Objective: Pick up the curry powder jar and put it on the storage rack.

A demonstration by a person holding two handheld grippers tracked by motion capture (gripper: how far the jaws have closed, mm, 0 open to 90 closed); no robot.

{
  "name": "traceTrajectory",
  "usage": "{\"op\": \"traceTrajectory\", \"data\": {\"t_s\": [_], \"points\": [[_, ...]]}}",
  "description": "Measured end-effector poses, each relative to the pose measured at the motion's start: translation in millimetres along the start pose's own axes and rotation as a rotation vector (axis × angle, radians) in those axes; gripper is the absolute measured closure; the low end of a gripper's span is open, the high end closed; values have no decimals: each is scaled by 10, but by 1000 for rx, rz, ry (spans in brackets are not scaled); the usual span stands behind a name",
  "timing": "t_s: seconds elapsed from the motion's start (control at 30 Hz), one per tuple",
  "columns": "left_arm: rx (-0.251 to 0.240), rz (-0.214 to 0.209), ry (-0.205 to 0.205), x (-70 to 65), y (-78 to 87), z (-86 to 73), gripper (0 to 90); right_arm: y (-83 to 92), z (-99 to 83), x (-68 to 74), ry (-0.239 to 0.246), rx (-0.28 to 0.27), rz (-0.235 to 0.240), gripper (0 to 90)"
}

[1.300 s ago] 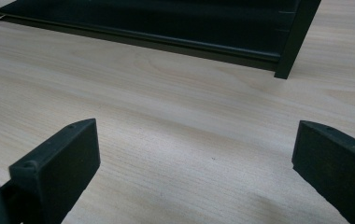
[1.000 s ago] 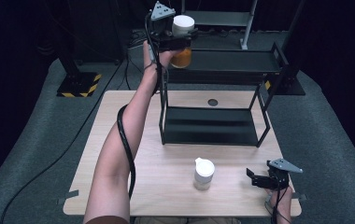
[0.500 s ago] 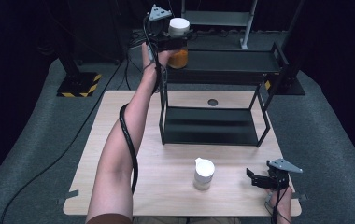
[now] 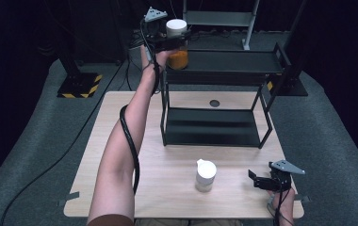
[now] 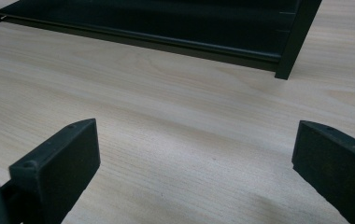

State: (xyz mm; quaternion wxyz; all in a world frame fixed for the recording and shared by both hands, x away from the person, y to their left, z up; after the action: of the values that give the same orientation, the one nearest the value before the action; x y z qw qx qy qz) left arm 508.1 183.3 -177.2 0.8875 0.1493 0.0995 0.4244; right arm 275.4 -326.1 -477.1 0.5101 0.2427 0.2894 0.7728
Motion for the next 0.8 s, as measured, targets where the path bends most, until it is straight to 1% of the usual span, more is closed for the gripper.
{"op": "traceTrajectory", "data": {"t_s": [0.13,0.73,0.8], "points": [[6,10,-18,-23,-5,8,339,1,-1,4,0,-1,-2,0],[31,16,-25,-29,11,58,338,-1,5,-3,3,3,3,0],[39,15,-27,-29,17,75,337,0,2,0,2,1,1,0]]}}
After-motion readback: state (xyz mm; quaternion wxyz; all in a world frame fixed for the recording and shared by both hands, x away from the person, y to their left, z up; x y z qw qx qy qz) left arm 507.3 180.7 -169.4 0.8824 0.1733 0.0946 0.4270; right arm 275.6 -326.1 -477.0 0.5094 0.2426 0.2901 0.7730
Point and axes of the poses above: each handheld gripper's, and its own axes: y roughly backward along the jaws, z roughly out of its top, x roughly to its left, the point moved 4 cm from there along -y, roughly forward along the jaws, and after that the axes turned 14 degrees about x, right-handed, at the moved point
